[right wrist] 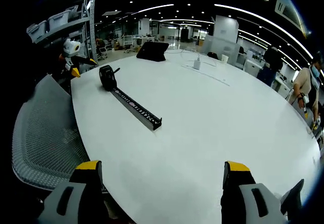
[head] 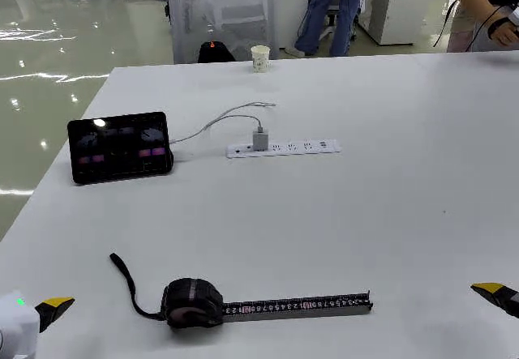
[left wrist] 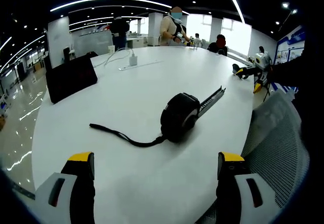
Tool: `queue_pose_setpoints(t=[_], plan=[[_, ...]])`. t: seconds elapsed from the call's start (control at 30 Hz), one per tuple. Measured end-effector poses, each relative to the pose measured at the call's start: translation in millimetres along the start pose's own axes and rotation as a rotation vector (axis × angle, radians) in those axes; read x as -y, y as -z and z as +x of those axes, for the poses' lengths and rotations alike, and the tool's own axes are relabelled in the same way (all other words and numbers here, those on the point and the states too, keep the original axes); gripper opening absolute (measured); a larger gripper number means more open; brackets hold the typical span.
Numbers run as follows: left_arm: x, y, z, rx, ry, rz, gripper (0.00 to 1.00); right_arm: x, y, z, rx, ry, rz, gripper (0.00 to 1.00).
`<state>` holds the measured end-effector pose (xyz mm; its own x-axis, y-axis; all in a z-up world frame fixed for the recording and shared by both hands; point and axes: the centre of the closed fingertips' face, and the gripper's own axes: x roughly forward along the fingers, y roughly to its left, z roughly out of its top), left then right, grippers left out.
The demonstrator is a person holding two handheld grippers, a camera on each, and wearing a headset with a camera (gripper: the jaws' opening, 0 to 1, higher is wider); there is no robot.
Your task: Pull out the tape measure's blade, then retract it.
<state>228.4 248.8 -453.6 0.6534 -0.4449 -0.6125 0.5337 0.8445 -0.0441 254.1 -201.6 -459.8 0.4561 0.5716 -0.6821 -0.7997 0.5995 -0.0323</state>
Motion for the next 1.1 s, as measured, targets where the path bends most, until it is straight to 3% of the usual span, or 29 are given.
queue_pose_setpoints(t=[0.17,0.27,1.0,1.1], plan=[[2.6,-4.1,-1.4,0.005,-0.006,0.004,0.99,3.3,5.6,-1.5,0.000,-0.001,0.034,0.99],[1.3,-3.3,-1.9,0.006,-0.008,0.003,0.99,0.7,0.5,-2.2,0.022,-0.016,0.059,0.99],[1.9,3.6,-3.9,-0.006,-0.006,-0.013,0.99,-5.1,8.6,2.1,-0.009,-0.033,0.046,0.99],[-1.1,4.1,-3.4,-0.009,-0.039,-0.016,0.99,-7.9,7.4,3.6,-0.010,-0.033,0.042,0.99]])
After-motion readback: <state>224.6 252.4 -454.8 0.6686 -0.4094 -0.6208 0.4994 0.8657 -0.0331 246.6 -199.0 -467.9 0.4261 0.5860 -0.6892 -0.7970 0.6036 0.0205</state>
